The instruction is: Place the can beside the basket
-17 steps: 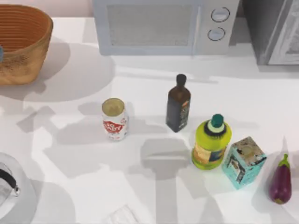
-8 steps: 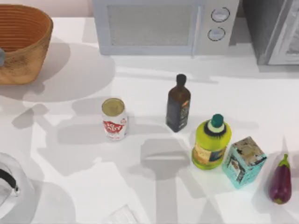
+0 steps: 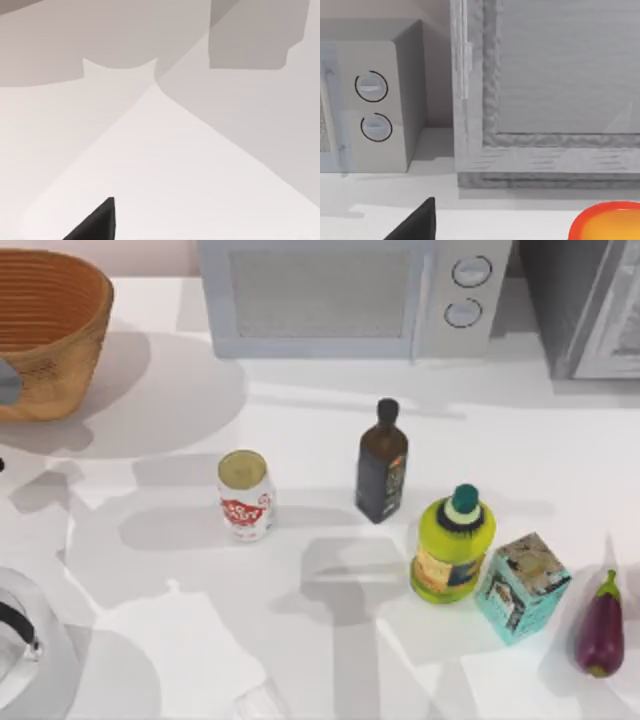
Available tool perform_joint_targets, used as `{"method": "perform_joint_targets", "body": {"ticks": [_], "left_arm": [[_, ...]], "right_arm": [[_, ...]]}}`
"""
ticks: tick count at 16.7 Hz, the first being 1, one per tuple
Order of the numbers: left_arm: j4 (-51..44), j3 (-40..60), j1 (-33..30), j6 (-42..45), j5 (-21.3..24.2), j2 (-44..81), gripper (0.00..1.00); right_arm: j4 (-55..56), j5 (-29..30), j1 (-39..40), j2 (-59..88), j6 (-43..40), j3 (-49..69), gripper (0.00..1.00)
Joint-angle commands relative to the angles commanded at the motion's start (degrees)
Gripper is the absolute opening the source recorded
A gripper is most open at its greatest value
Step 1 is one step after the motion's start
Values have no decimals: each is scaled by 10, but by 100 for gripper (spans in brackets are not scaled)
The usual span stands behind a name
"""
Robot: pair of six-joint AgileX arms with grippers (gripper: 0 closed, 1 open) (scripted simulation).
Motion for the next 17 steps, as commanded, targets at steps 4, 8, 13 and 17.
{"method": "perform_joint_targets", "body": {"ticks": [4, 8, 13, 17], "left_arm": [[1, -1, 0, 0, 0, 0, 92], [1, -1, 0, 0, 0, 0, 62], [1, -1, 0, 0, 0, 0, 25], [1, -1, 0, 0, 0, 0, 0]], "right_arm": [[0, 0, 0, 0, 0, 0, 100], [0, 0, 0, 0, 0, 0, 100], [0, 0, 0, 0, 0, 0, 100], [0, 0, 0, 0, 0, 0, 100]]}}
